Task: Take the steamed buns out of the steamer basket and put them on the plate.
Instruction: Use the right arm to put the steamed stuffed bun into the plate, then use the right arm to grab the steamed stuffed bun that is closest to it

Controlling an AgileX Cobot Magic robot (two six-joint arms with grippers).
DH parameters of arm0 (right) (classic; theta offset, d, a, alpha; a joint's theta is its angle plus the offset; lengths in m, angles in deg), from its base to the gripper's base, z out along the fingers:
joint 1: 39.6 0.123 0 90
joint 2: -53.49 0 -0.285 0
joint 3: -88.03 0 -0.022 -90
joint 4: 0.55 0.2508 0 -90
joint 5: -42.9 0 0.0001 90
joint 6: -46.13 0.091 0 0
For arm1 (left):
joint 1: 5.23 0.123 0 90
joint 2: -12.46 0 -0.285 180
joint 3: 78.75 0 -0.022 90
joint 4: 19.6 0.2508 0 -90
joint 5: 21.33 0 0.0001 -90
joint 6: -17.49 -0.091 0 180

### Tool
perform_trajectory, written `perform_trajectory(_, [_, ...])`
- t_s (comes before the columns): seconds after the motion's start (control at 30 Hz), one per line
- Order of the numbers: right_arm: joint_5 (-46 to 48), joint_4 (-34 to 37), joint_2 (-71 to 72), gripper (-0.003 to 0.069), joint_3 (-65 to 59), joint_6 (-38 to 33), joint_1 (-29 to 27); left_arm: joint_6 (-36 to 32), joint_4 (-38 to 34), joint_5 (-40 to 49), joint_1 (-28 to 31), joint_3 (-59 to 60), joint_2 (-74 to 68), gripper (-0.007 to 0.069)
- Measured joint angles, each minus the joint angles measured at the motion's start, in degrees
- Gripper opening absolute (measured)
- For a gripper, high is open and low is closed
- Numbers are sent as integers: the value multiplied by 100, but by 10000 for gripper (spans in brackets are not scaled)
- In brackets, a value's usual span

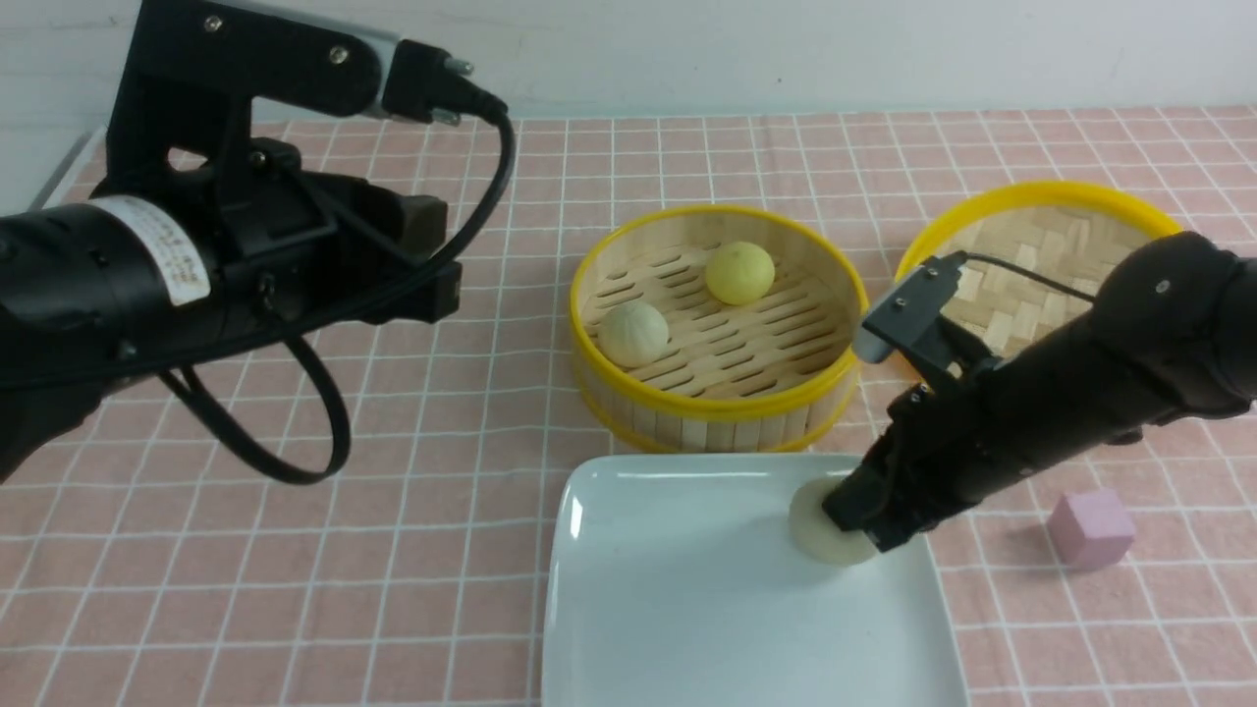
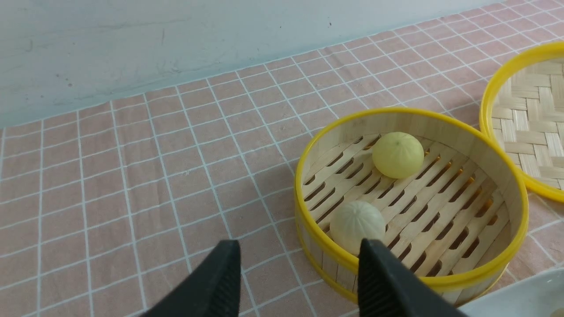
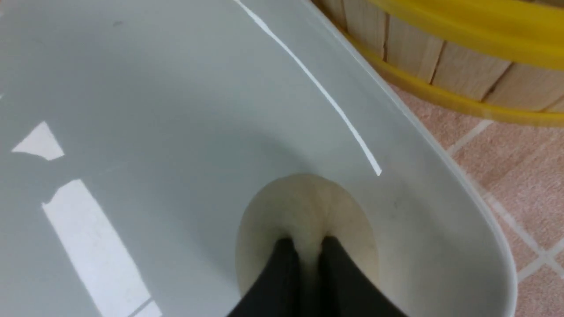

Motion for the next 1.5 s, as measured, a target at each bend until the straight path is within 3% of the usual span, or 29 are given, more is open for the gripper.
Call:
perform_trajectory(0.3, [-229, 44, 305, 464, 12, 43, 0, -5, 13, 6, 0, 0, 0, 386])
perform_trajectory(0.37, [-284, 71, 623, 495, 93, 43, 0, -5, 66, 18, 0, 0, 0, 386])
perform_trajectory(0.63, [-540, 166, 1730, 491, 663, 139, 0, -5, 149, 25, 0, 0, 0, 386])
perform_trajectory(0.8, [-589, 179, 1690, 460, 1105, 288, 0, -5, 149, 25, 0, 0, 0, 386])
perform_trajectory(1.07, [-804, 159, 695, 413, 1968, 300, 0, -5, 149, 38, 0, 0, 0, 386])
perform_trajectory(1.5, [-965, 155, -1476, 411, 3486, 455, 0, -5, 155, 62, 0, 0, 0, 386])
